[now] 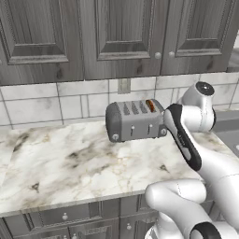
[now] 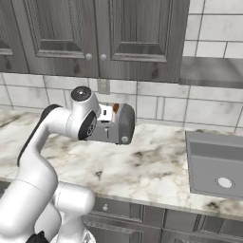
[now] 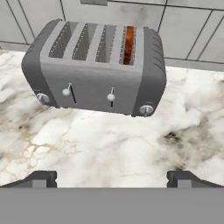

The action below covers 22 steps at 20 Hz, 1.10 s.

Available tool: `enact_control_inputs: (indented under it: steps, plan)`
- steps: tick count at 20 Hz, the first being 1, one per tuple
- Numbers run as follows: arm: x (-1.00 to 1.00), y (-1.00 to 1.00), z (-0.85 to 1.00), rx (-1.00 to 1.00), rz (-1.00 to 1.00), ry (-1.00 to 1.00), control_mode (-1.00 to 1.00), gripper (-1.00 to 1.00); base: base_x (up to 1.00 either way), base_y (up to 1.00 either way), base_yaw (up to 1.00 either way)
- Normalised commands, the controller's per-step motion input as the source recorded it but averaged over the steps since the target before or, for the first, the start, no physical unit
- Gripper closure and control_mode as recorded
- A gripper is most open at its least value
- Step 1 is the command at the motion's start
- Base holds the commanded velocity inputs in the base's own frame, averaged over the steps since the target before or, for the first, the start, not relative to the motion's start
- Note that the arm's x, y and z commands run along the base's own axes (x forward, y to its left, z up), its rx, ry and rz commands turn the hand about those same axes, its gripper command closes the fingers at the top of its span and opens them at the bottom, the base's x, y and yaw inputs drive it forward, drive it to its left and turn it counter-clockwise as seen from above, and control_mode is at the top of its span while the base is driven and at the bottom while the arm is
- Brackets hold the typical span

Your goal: Start the toaster. Once the lever pops up, take the bread to the plate on the dining counter.

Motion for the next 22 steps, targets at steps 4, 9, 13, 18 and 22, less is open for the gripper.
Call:
enact_control_inputs:
  steps: [4,9,13,18,22]
  plan:
    - [0.15,-0.02,-0.04,0.0,0.0,-0.04,-1.0,-1.0,0.0,0.0,0.0]
    - [0.0,0.0,-0.14,0.0,0.0,-0.09,-1.0,-1.0,0.0,0.0,0.0]
    - [0.0,0.0,-0.14,0.0,0.0,-0.15,-1.0,-1.0,0.0,0.0,0.0]
    - [0.03,0.0,-0.21,0.0,-0.06,-0.13,-1.0,-1.0,0.0,0.0,0.0]
    - [0.0,0.0,-0.03,0.02,-0.15,-0.01,-1.0,-1.0,0.0,0.0,0.0]
